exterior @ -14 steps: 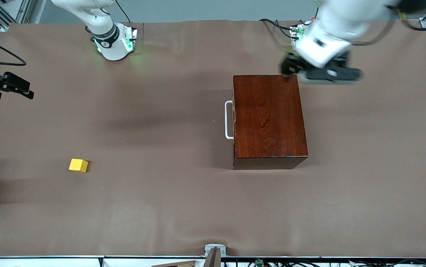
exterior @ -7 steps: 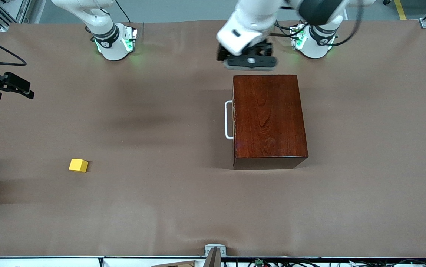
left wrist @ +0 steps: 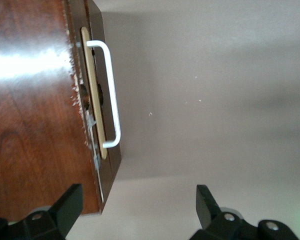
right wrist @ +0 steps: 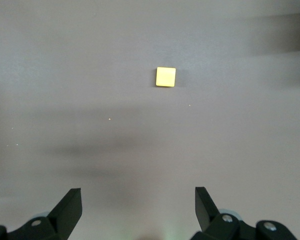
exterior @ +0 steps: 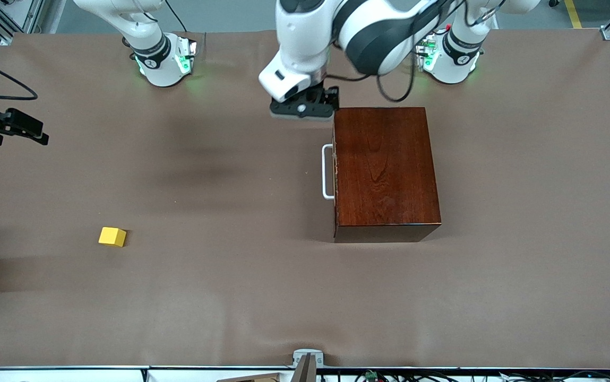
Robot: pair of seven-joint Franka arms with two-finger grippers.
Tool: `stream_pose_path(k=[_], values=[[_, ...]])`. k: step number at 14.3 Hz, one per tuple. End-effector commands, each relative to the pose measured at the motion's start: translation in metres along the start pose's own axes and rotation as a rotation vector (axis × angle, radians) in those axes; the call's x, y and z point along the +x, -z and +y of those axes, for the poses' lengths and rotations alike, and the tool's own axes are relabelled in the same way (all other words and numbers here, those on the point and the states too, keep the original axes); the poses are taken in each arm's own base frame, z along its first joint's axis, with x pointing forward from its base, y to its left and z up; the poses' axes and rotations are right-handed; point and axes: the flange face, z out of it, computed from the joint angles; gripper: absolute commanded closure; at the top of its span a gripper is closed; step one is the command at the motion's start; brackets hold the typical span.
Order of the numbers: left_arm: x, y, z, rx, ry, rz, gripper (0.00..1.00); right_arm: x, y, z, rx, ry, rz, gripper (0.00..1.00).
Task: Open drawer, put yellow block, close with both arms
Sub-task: 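Move the left gripper across to the white drawer handle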
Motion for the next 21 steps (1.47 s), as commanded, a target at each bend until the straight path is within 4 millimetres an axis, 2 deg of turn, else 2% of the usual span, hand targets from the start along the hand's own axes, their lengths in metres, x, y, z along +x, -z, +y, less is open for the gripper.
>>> stream_pose_path(k=[1, 4, 7, 11, 13, 16, 21], values=[[0.013, -0.029, 0.014, 0.04, -0.005, 0.003, 0.0, 0.006, -0.002, 0.009, 0.004, -0.028, -0.005, 0.0], [0.017, -0.064, 0.021, 0.111, -0.018, 0.013, 0.0, 0.013, -0.011, 0.004, 0.003, -0.019, -0.019, 0.0], [0.023, -0.095, 0.022, 0.156, -0.012, 0.003, 0.0, 0.027, -0.03, 0.005, -0.002, -0.014, -0.05, 0.0], [0.029, -0.12, 0.028, 0.18, -0.021, 0.007, 0.0, 0.065, -0.054, 0.002, -0.005, -0.005, -0.071, 0.0], [0.031, -0.131, 0.027, 0.214, -0.035, 0.02, 0.0, 0.073, -0.063, 0.005, -0.009, -0.009, -0.073, 0.0], [0.035, -0.144, 0.024, 0.234, -0.029, 0.016, 0.0, 0.08, -0.065, 0.008, -0.005, -0.022, -0.028, 0.0], [0.039, -0.162, 0.02, 0.257, -0.019, 0.001, 0.0, 0.107, -0.103, 0.011, -0.007, -0.026, -0.01, 0.0]])
